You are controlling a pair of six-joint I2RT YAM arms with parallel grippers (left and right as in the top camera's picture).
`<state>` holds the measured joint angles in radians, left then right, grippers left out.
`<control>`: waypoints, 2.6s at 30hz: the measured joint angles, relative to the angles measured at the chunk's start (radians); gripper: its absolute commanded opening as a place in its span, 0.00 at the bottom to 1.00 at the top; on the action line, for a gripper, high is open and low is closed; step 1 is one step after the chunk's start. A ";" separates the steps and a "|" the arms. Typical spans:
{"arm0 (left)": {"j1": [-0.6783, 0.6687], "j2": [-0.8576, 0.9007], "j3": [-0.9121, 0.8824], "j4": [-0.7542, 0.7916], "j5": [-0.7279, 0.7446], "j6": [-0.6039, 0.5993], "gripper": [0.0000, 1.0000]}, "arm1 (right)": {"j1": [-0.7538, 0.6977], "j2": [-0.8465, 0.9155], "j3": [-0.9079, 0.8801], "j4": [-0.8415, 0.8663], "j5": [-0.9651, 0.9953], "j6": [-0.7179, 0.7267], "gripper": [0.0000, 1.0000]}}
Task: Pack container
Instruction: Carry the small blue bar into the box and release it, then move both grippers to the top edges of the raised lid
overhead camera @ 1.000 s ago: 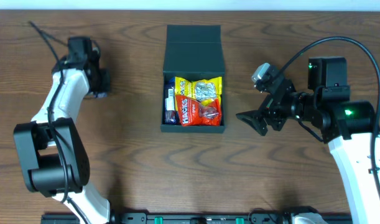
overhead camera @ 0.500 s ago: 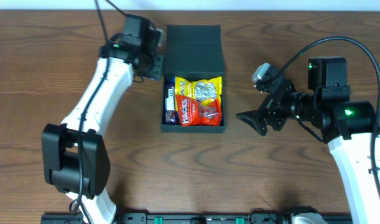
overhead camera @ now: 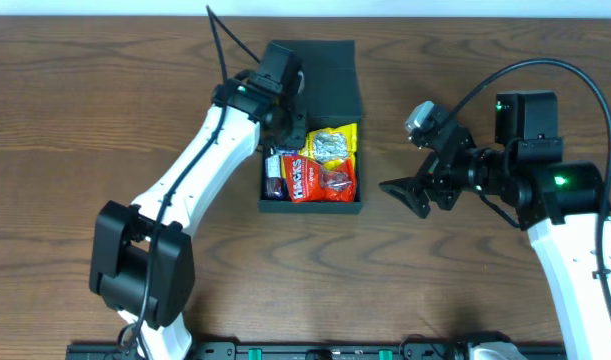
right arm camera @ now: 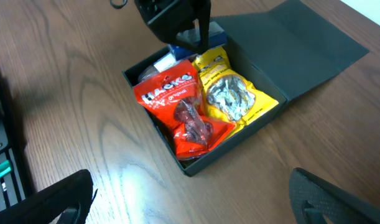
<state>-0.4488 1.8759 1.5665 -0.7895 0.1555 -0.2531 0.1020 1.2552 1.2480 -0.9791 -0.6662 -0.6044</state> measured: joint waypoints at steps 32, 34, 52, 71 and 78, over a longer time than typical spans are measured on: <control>0.163 -0.008 0.091 0.083 -0.167 0.034 0.06 | 0.000 0.000 0.000 0.000 0.000 0.000 0.99; 0.192 -0.008 0.091 0.099 -0.167 0.046 0.06 | 0.000 0.000 0.000 0.000 0.000 0.000 0.99; 0.457 0.154 0.091 0.375 0.325 0.060 0.06 | 0.048 0.125 0.000 0.313 0.028 0.378 0.01; 0.394 0.320 0.091 0.438 0.388 -0.169 0.06 | 0.018 0.718 0.000 0.853 0.188 0.788 0.02; 0.395 0.443 0.129 0.451 0.462 -0.246 0.06 | -0.013 0.753 0.001 0.888 0.157 0.869 0.01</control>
<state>-0.0536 2.3184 1.6958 -0.3389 0.6174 -0.4995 0.0891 2.0087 1.2488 -0.0914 -0.5091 0.2642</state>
